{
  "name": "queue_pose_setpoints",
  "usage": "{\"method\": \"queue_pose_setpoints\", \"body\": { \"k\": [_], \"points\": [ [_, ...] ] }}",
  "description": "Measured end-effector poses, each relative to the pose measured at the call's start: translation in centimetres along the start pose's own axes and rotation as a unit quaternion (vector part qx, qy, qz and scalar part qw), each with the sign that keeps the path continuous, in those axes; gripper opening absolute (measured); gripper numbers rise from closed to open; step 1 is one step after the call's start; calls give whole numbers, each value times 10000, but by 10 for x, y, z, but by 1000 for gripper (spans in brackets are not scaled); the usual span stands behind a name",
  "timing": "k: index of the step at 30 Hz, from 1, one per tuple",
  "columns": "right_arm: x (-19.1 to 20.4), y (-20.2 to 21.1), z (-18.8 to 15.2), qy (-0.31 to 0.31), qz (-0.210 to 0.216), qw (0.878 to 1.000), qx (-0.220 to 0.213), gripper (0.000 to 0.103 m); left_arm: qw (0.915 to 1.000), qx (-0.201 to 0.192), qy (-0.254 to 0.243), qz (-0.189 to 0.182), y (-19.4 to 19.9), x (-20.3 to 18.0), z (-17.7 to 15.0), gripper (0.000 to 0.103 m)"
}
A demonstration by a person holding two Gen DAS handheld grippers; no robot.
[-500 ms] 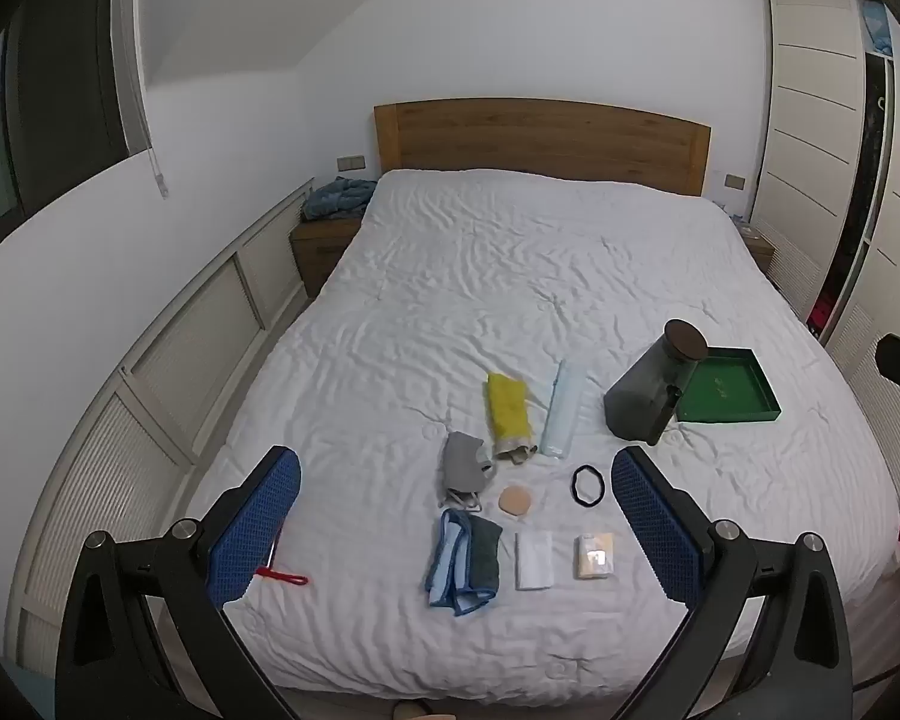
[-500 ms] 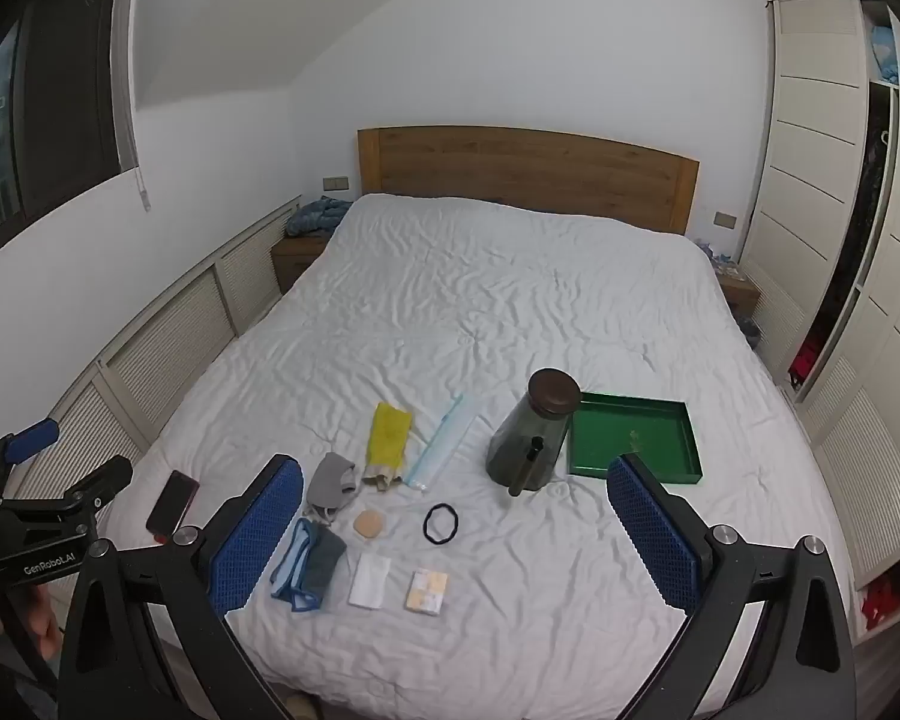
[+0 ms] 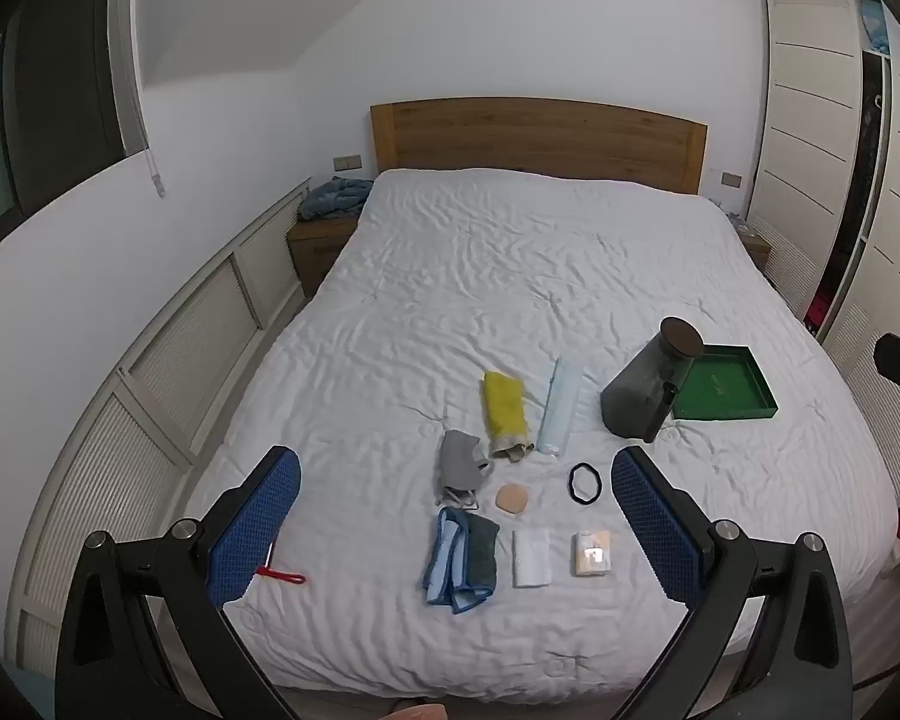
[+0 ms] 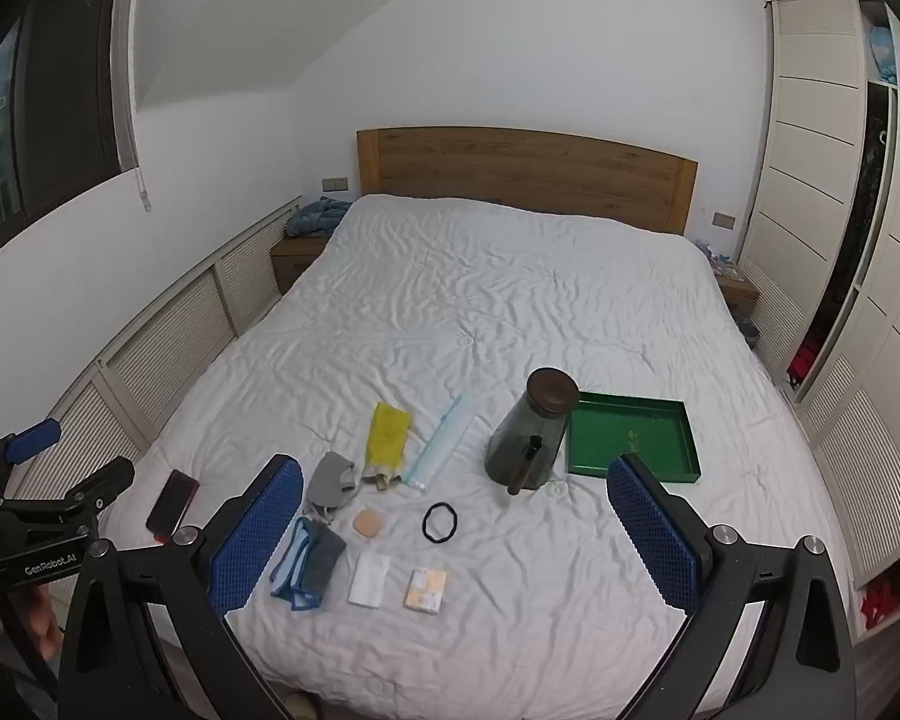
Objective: Organize soft objects
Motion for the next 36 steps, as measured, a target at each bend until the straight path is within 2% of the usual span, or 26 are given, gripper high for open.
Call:
{"method": "queue_pose_setpoints", "body": {
  "k": [19, 24, 36],
  "points": [
    [-5, -7, -1, -14, 22, 10000, 41, 103, 10000, 29, -31, 22, 4, 1, -2, 102],
    [-6, -14, 0, -37, 34, 10000, 83, 103, 9999, 85, -50, 28, -11, -5, -14, 102],
    [-6, -18, 0, -25, 59, 9999, 131, 103, 9999, 131, -75, 29, -17, -6, -13, 102]
  ]
}}
Point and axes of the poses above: each gripper's, at about its wrist camera, not at the fingertips, and y roughly against the way its jaws point, x to its left, z to its top, the point moved 8 cm from there along -y, roughly the way its jaws point, and after that the axes turned 7 degrees about -x, right-handed, at the moved point
